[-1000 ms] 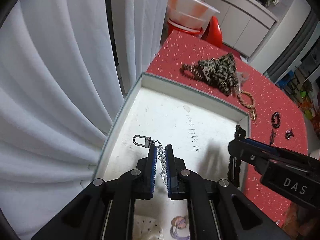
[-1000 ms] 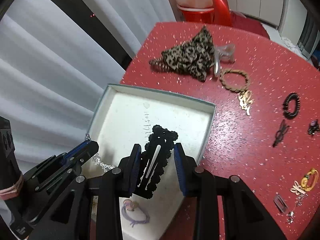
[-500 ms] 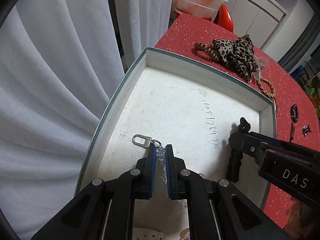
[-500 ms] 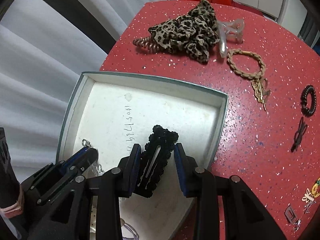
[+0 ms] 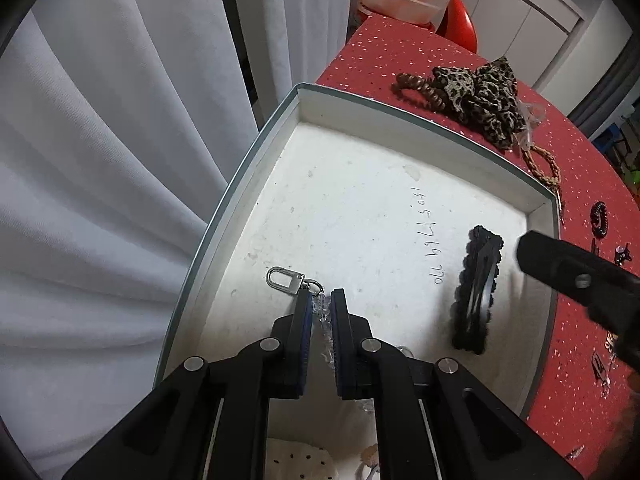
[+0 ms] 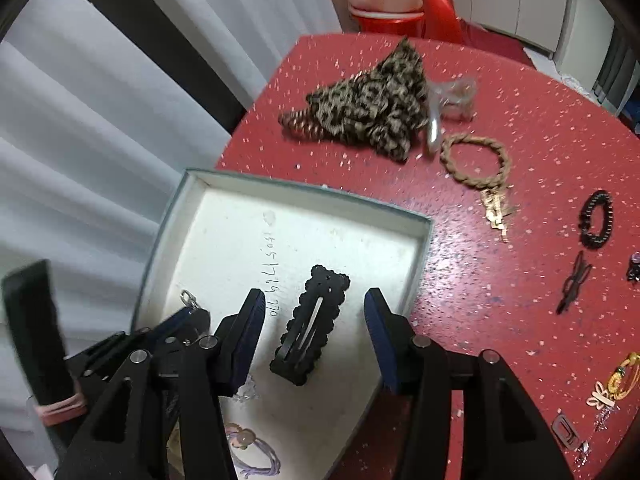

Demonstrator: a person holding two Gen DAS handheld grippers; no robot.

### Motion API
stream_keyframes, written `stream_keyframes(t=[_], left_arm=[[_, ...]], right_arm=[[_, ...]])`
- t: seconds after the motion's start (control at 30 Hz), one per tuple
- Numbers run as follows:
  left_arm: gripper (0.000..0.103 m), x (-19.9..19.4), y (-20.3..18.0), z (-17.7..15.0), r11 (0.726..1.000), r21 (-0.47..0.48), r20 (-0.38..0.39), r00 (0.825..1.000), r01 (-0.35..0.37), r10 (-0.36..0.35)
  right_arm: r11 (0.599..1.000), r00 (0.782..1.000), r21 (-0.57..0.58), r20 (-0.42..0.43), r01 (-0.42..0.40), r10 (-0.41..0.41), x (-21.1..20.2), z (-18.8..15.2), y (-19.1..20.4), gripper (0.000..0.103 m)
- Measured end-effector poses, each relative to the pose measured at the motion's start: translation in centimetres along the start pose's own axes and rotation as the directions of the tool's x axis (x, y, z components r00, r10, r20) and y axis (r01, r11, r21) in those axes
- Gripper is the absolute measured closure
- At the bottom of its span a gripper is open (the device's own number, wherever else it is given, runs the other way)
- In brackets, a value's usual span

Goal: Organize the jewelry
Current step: 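Open the right tool to drop the black clip into the tray, then open the left tool to lay the crystal chain in the tray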

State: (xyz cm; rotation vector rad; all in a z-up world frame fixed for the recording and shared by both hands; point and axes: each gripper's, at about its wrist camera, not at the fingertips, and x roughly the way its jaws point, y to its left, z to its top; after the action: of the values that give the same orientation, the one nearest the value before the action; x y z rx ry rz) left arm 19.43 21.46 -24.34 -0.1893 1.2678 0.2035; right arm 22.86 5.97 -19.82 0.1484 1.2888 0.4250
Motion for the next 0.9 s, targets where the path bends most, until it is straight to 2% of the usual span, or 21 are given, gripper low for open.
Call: stream_keyframes(t=[0.13,0.17,0.2,0.23,0.3,0.37,0.53,0.67,0.73,0.8,0.9], left_arm=[[0.092,-0.4,-0.2,0.0,1.0,0.013,0.004,1.0,0.002,-0.002],[0.085,-0.4,-0.2,0.0,1.0,0.017,0.001,1.0,0.001,-0.001],[0.039,-0.4,-0.3,0.1,1.0,0.019,-0.006,1.0,-0.001,0.001],[0.0,-0.5,-0.2,0.1,1.0,0.01,0.0,1.0,-0.007,0.007],[0.0,-1.3,0.2,-0.3,0.999,-0.005,0.056,0.998,-0.035,0.035],[0.0,-1.2,-0.1,-0.3,1.0,0.013,0.034,0.999,-0.026,0.025],[0.0,-1.6,-0.8,-0.5,0.997,0.05,0.038,0.998,-0.06,0.059],[0.0,-3.3,-1.3,-1.3,0.99,0.081,0.07,0.992,-0.113,0.107],[0.0,-4.3,-1.6,-1.4,0.989,0.094,0.074,0.991,-0.118,0.112],[0.0,-5.2,-1.8,-2.0,0.988,0.104,0.072,0.992,-0.11,0.103],[0.0,-6.7,-2.5,-2.9,0.986,0.122,0.073,0.992,-0.113,0.105]], right_arm=[[1.0,1.0,0.023,0.013,-0.015,0.015,-1.5,-0.2,-1.0,0.042],[0.999,1.0,0.032,0.013,-0.02,0.02,-2.0,-0.4,-1.4,0.04],[0.999,1.0,0.04,0.014,-0.022,0.022,-2.2,-0.4,-1.7,0.039],[0.999,1.0,0.045,0.014,-0.023,0.022,-2.6,-0.7,-2.0,0.039],[0.998,1.0,0.062,0.013,-0.023,0.023,-3.4,-1.2,-2.8,0.039],[0.997,1.0,0.073,0.014,-0.02,0.019,-3.4,-1.4,-3.1,0.039],[0.994,1.0,0.112,0.003,-0.005,0.005,-3.7,-2.7,-4.8,0.038],[0.99,1.0,0.144,-0.009,-0.004,0.005,-4.4,-4.4,-6.3,0.027],[0.988,1.0,0.154,-0.016,-0.001,0.003,-5.0,-5.4,-7.0,0.027],[0.987,1.0,0.163,-0.023,0.002,0.001,-5.7,-6.5,-7.7,0.022],[0.982,1.0,0.188,-0.03,0.006,-0.001,-6.9,-8.0,-9.0,0.022]])
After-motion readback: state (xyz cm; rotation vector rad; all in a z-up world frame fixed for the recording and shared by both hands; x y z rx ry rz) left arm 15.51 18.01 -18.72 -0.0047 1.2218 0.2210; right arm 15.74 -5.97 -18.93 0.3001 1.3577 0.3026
